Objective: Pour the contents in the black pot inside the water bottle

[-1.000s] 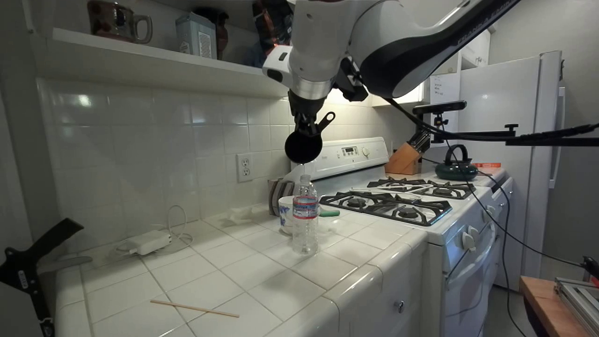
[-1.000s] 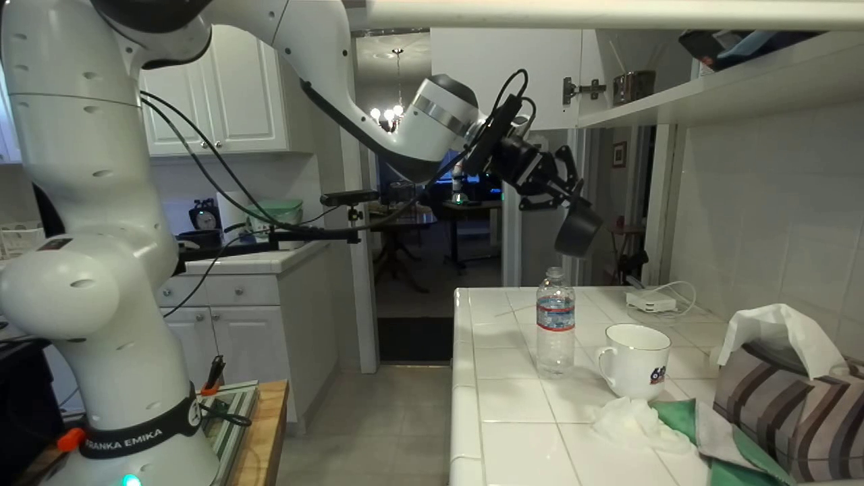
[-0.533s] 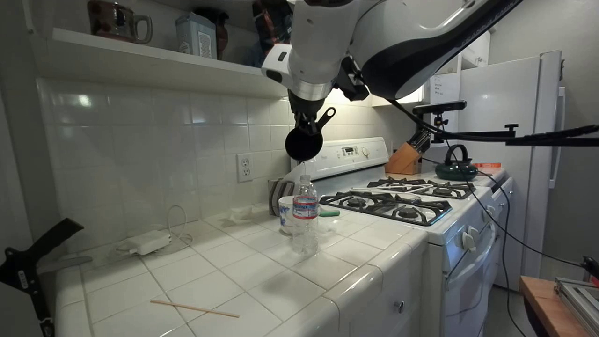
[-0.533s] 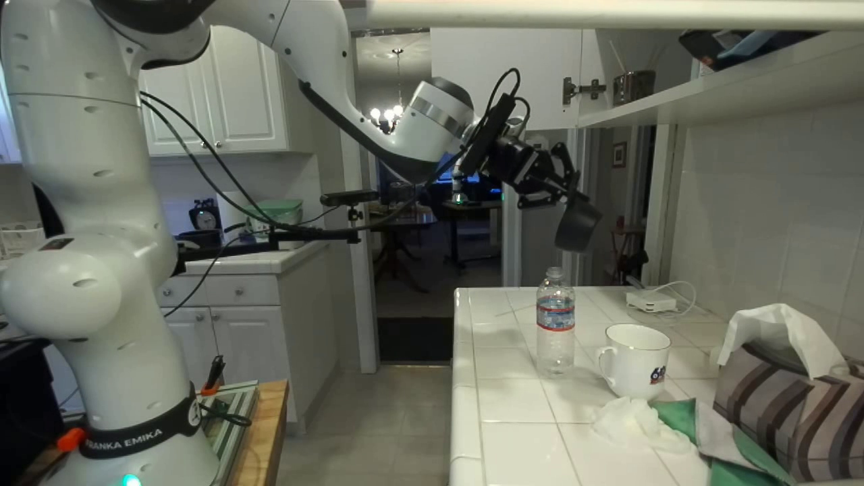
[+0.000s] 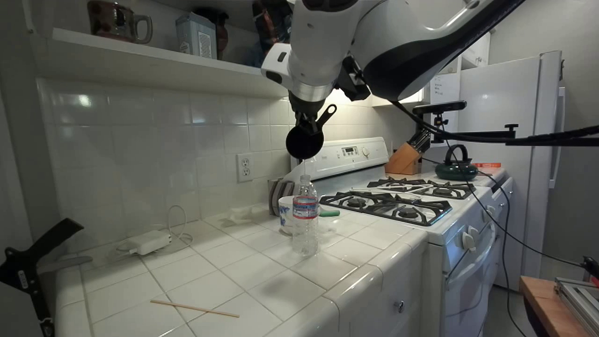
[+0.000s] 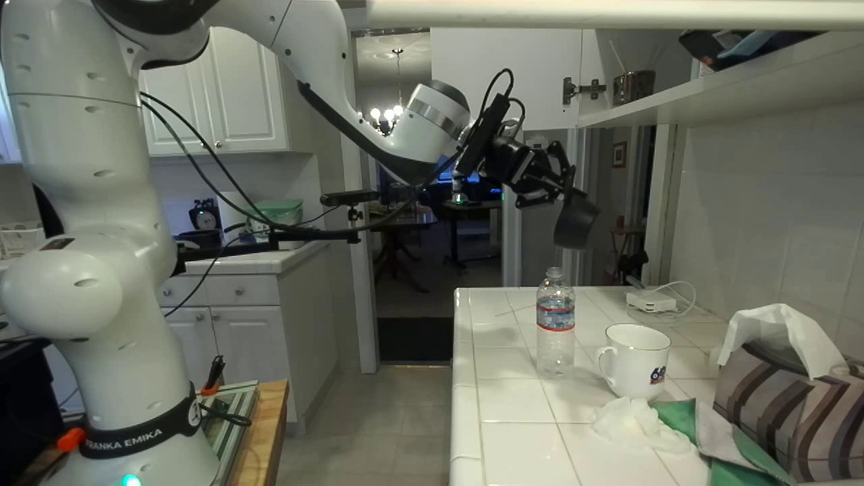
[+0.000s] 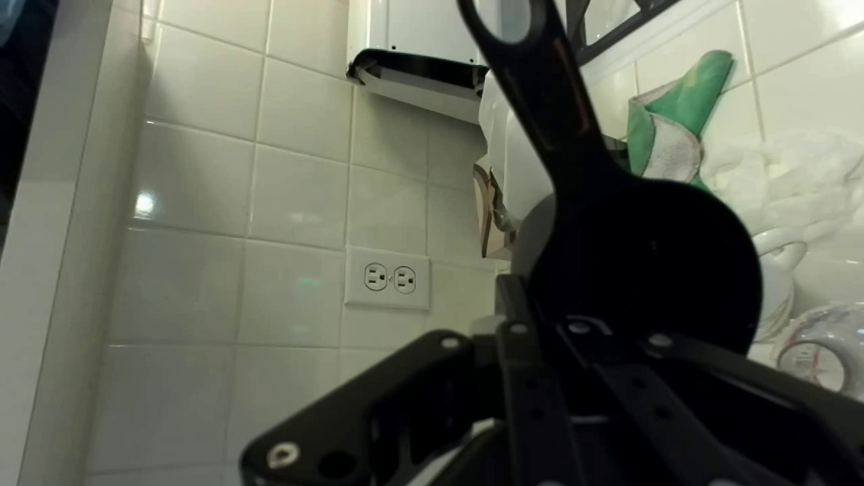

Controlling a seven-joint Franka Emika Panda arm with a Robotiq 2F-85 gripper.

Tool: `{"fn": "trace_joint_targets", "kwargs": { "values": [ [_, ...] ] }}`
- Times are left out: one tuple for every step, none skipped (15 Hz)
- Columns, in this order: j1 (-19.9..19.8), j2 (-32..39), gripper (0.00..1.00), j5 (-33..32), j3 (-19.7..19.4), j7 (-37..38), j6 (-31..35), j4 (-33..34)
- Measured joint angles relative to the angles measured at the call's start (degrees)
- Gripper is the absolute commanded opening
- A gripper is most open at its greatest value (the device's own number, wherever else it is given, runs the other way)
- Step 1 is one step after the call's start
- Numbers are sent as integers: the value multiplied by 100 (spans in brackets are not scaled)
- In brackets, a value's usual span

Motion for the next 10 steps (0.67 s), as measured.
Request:
{"fn": "trace_joint_targets", "kwargs": {
  "values": [
    [7,0,1,-41,9,25,-36,-15],
    [16,0,1,-71,16,54,-71,-30],
    [27,-1,1,-102,21,79,-106,-47],
    [36,-1,1,-152,29,111,-141,-66],
    [40,-2,1,-211,37,150,-166,-89],
    [42,-2,1,-257,46,180,-189,-105],
    [46,-2,1,-286,51,192,-211,-109],
    [51,-2,1,-303,58,196,-243,-109],
    [55,-2,1,-318,69,202,-280,-109],
    [62,-2,1,-334,79,208,-313,-109]
  ]
}}
